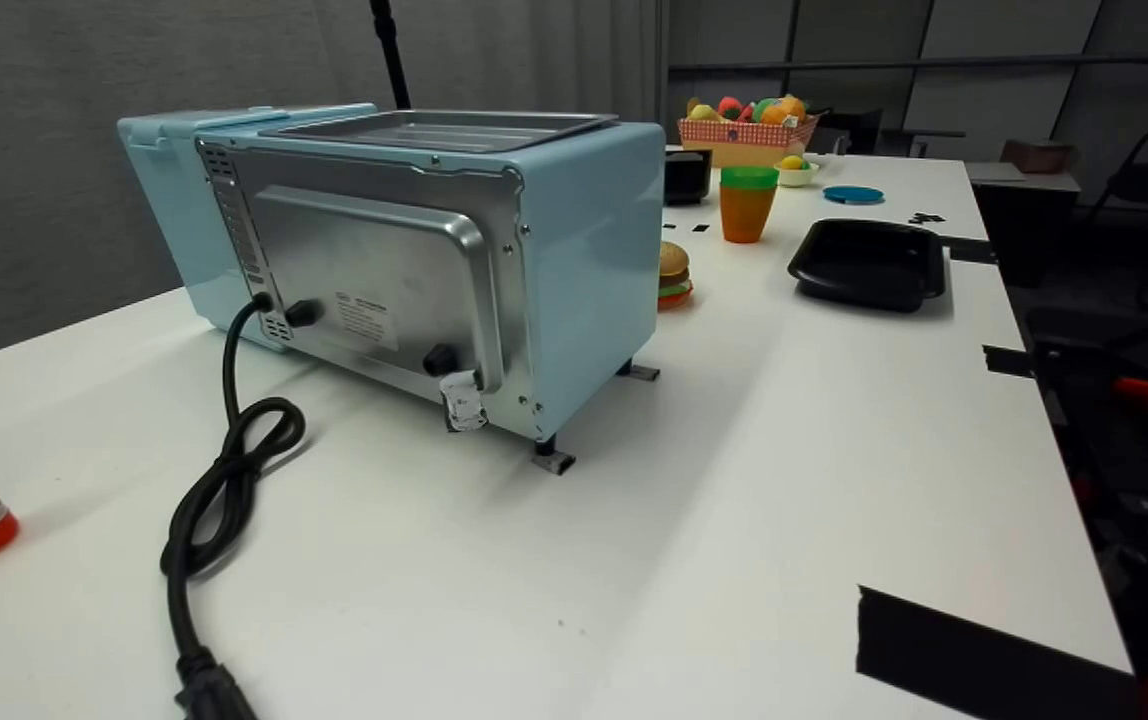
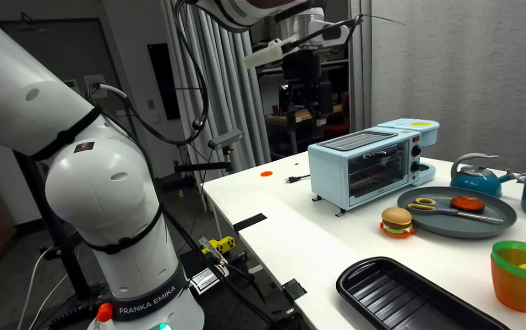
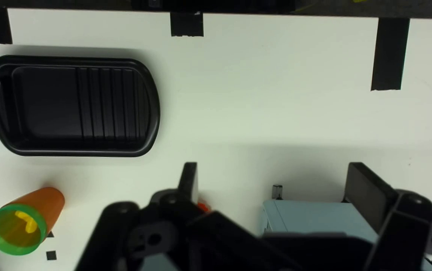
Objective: Pour the fries out of the green cup onto the plate
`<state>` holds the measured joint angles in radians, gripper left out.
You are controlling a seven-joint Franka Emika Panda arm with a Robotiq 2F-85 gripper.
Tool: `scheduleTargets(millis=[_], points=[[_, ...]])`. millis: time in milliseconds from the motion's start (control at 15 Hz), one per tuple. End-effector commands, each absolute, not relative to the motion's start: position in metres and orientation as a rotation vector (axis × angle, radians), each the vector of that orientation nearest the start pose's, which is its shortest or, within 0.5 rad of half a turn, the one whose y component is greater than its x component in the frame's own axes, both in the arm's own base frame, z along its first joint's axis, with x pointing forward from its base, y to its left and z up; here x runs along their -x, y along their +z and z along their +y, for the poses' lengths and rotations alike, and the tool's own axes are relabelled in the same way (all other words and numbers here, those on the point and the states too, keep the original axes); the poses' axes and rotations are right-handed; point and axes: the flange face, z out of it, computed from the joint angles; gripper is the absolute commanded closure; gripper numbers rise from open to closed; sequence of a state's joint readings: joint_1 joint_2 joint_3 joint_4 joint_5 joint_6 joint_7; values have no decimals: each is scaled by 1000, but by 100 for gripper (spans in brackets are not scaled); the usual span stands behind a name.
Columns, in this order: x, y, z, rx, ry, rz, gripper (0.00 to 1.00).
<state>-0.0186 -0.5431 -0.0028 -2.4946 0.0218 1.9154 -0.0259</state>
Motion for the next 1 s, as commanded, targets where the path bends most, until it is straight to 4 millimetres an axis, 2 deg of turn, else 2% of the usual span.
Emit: scheduleTargets(millis=[0, 200, 533, 933], points=[[-389, 461, -31, 3114, 73, 87, 0], [-398, 453, -59, 3106, 75, 168, 0], [-416, 435, -119, 3105, 79, 290, 0], [-446, 415, -170, 3114, 95, 362, 0]])
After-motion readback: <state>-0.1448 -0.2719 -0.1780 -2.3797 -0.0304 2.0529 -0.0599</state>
